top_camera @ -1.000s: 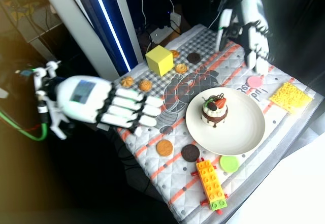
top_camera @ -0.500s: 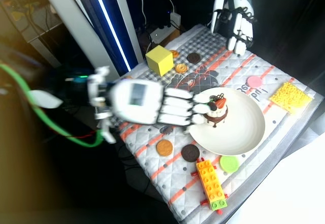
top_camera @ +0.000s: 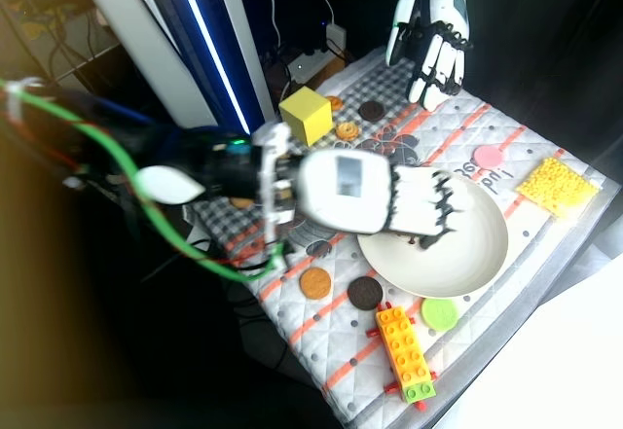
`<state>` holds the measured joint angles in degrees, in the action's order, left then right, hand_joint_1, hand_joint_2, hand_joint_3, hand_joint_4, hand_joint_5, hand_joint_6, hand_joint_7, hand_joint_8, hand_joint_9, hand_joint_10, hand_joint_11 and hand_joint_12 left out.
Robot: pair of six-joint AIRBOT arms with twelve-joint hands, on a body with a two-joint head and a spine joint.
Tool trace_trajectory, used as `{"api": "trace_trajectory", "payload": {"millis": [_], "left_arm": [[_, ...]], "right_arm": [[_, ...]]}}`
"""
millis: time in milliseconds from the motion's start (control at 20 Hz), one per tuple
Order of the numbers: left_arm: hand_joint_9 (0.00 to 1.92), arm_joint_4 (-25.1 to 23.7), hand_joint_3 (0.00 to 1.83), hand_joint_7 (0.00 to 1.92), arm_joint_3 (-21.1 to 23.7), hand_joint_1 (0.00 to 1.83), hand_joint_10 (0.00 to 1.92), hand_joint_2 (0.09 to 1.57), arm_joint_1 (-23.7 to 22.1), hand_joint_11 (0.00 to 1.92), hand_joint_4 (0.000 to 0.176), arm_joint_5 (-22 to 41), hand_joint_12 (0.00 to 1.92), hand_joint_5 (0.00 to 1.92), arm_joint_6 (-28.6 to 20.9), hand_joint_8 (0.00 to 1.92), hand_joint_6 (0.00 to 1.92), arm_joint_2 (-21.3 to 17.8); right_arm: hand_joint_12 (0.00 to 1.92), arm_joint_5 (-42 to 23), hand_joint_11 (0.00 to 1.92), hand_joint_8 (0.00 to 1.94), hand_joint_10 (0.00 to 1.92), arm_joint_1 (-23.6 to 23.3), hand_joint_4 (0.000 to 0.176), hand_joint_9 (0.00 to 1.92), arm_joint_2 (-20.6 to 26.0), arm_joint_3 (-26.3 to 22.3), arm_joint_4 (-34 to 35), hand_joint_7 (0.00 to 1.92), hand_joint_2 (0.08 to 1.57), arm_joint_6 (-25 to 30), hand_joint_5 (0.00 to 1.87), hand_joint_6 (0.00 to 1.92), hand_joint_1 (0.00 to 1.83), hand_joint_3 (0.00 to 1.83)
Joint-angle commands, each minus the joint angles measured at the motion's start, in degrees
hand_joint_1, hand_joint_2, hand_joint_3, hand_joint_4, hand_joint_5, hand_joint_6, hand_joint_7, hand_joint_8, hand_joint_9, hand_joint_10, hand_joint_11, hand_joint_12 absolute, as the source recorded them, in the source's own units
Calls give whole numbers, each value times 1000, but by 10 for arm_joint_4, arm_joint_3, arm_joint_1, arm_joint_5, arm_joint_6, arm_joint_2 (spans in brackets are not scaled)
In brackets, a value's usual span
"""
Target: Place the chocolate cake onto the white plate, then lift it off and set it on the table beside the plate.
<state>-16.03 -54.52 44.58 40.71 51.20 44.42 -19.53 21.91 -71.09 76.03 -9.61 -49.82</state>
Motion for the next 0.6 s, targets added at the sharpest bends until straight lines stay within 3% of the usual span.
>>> {"api": "trace_trajectory", "payload": {"millis": [0,50,100,150,200,250,300,350,450,500,550], "left_arm": [[257,11,3,253,-3,939,41,1301,-4,0,0,61,1113,362,-7,3,1,0],[252,10,3,252,-3,931,35,1304,-4,0,2,61,1088,358,-8,2,0,0],[264,10,0,260,-3,949,38,1301,-4,0,0,62,1087,358,-8,4,0,0],[274,10,1,259,-3,942,37,1305,-4,0,0,63,1111,355,-8,3,0,0],[288,10,1,268,-3,935,39,1306,-5,0,0,65,1141,359,-8,4,2,1],[290,10,2,267,-3,933,38,1310,-5,0,0,66,1145,358,-8,4,1,1],[286,10,3,262,-3,931,35,1311,-5,0,6,66,1145,355,-9,1,0,1],[285,10,3,261,-4,930,35,1311,-6,0,9,67,1144,355,-9,1,0,1],[294,10,0,266,-4,978,34,1306,-6,0,8,69,1144,362,-10,2,3,1],[286,11,4,250,-4,947,29,1319,-6,0,15,70,1132,344,-12,2,2,1],[287,11,4,250,-5,933,26,1324,-6,0,11,70,1112,340,-12,2,1,1]], "right_arm": [[1316,-48,0,5,135,-12,0,169,0,8,7,39,1149,-6,58,7,975,0],[1275,-41,0,6,112,-13,0,190,-6,13,7,61,1130,-6,74,8,996,0],[1436,-36,2,15,137,-13,0,290,-11,17,7,128,1133,-6,101,10,1027,0],[1469,-28,52,21,154,-13,0,372,-17,23,7,222,1132,-6,161,17,1060,0],[1580,-22,301,74,440,-13,0,600,-22,28,7,544,1150,-6,400,46,1088,1],[1595,-17,442,117,675,-13,0,681,-26,32,8,735,1156,-6,571,88,1137,1],[1696,-13,663,941,1010,-13,0,812,-30,35,8,883,1187,-6,701,1059,1179,0],[1733,-9,706,1198,1147,-13,0,810,-31,36,8,859,1222,-6,676,1331,1171,0],[1908,-8,597,1426,1497,-12,1,673,-31,37,9,754,1233,-6,771,1277,1162,0],[1918,-8,678,1431,1552,-12,0,708,-31,34,9,787,1229,-6,755,1255,1171,0],[1884,-8,560,1380,1481,-12,10,620,-31,32,9,747,1237,-6,758,1347,1157,2]]}}
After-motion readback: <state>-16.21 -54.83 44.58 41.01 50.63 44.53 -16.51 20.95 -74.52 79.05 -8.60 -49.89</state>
